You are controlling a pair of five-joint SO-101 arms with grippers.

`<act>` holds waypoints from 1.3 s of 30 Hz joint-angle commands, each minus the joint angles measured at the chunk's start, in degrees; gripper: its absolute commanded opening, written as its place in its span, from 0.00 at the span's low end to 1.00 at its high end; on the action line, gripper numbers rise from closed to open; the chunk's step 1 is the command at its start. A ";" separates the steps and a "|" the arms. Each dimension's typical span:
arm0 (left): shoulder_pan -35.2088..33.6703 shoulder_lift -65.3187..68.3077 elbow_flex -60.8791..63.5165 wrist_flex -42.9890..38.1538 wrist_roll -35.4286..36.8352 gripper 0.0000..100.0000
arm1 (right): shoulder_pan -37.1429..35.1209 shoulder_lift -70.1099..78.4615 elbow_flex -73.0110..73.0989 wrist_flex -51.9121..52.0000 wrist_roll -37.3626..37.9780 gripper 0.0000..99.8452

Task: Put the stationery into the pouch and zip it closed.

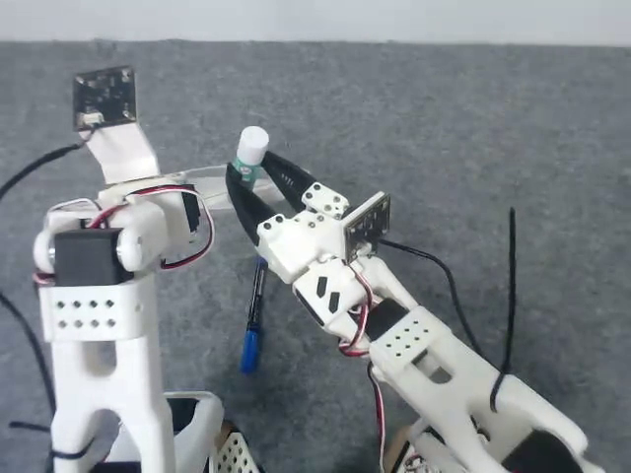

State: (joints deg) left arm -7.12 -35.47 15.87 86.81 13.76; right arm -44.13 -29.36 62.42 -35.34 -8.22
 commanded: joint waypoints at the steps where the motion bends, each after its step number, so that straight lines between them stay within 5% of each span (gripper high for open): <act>1: 0.00 1.49 0.22 -1.85 0.62 0.01 | 0.66 -0.22 0.09 -1.89 2.73 0.01; 6: 0.00 1.49 0.22 -1.85 0.62 0.01 | -1.80 -0.31 1.76 -1.89 12.57 0.01; 15: 0.00 1.49 0.22 -1.85 0.53 0.01 | -2.68 -0.31 3.87 -1.45 12.84 0.20; 23: 0.00 1.49 0.22 -1.85 0.53 0.01 | -2.59 -6.37 7.47 -1.01 12.84 0.20; 30: 0.00 1.49 0.22 -1.85 0.53 0.01 | -0.75 -17.80 7.82 16.13 4.84 0.20; 39: -0.26 1.49 0.22 -1.85 0.44 0.01 | 2.95 -31.87 4.31 43.12 4.31 0.20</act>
State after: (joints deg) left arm -7.12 -35.03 15.96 86.81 13.76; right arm -42.29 -56.00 70.51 1.32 -3.65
